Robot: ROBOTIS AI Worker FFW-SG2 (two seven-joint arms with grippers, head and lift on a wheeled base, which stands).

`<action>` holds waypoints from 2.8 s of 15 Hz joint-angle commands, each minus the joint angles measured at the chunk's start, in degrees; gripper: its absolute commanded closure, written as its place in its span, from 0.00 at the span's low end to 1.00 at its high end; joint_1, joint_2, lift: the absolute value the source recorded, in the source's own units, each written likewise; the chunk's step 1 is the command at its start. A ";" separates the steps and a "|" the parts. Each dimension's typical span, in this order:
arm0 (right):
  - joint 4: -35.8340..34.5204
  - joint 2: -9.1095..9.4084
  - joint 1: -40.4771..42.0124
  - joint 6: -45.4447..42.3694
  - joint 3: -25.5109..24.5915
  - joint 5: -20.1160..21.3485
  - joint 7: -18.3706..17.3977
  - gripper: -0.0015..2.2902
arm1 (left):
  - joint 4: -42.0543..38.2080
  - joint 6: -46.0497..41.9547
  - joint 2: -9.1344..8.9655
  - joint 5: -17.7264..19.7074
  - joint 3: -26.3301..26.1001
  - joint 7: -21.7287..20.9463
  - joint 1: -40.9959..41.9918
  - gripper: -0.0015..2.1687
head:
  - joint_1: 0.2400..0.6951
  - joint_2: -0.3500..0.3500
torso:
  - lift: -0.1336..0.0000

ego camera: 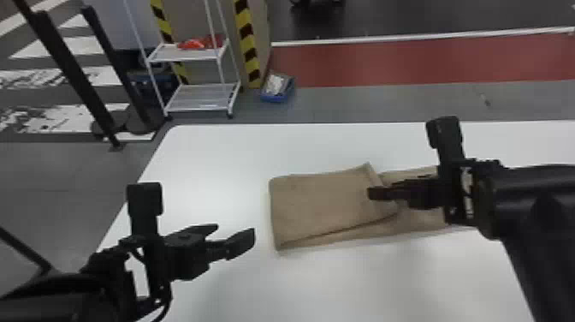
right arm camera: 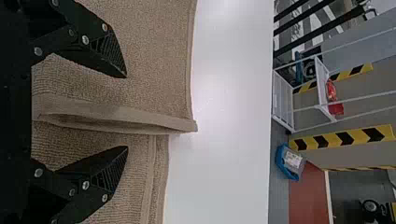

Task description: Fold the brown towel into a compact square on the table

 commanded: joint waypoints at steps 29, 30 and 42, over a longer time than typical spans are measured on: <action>3.21 0.23 -2.81 1.76 3.12 2.09 0.09 0.34 | 1.26 -1.58 0.00 0.03 0.71 -0.88 0.38 0.03 | 1.00 0.74 | 0.08; 3.21 0.23 -2.81 1.76 3.12 2.09 0.09 0.41 | 1.26 -1.58 0.00 0.03 0.71 -0.88 0.38 0.03 | 1.00 0.74 | 0.08; 1.01 0.23 -1.14 1.76 2.59 1.12 0.80 0.44 | 1.70 -1.76 0.00 0.03 1.06 -1.23 0.38 0.04 | 1.00 0.75 | 0.08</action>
